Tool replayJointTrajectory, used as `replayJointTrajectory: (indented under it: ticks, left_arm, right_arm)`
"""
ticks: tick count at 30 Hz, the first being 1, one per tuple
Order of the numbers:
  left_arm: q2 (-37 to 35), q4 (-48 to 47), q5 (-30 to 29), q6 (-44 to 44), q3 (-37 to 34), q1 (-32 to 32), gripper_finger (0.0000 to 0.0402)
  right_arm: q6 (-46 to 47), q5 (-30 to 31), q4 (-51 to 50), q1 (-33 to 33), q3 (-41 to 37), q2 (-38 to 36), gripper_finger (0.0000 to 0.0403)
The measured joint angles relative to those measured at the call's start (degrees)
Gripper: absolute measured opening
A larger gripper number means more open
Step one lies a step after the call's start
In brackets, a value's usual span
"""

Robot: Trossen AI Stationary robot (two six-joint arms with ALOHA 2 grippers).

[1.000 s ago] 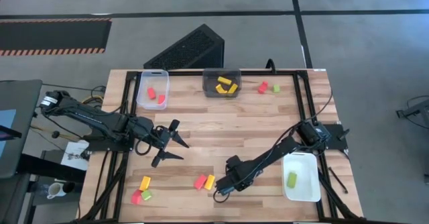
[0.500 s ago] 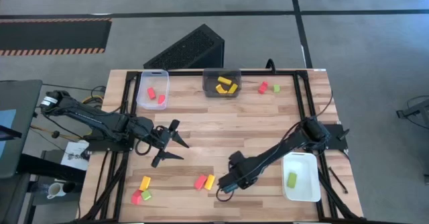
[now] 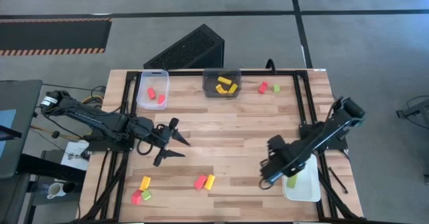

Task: Sort & place blocks by color
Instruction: Put the green block into the white bin

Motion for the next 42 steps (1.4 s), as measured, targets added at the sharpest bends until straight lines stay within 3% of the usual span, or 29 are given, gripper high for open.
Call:
replayJointTrajectory:
  ticks: [9,14,21,29,42]
  left_arm:
    - [0.0,-1.1,-5.0,-4.9,0.0,0.0,0.0203]
    - [0.0,-1.1,-7.9,-9.6,0.0,0.0,0.0203]
    - [0.0,-0.9,-18.1,-18.0,0.0,0.0,0.0203]
    - [0.0,0.3,-32.9,-22.9,0.0,0.0,0.0203]
    - [0.1,2.9,-40.2,-27.5,0.0,-0.1,0.0203]
  right_arm:
    - [9.8,-1.6,8.0,7.7,-17.2,-11.8,0.0122]
    - [12.9,-1.6,10.3,13.3,-20.6,-13.3,0.0122]
    - [15.3,-1.2,11.7,20.7,-22.6,-12.8,0.0122]
    - [11.8,2.9,10.7,24.6,-23.7,-12.2,0.0122]
    - [-1.3,3.9,20.5,24.3,-28.4,-15.5,0.0122]
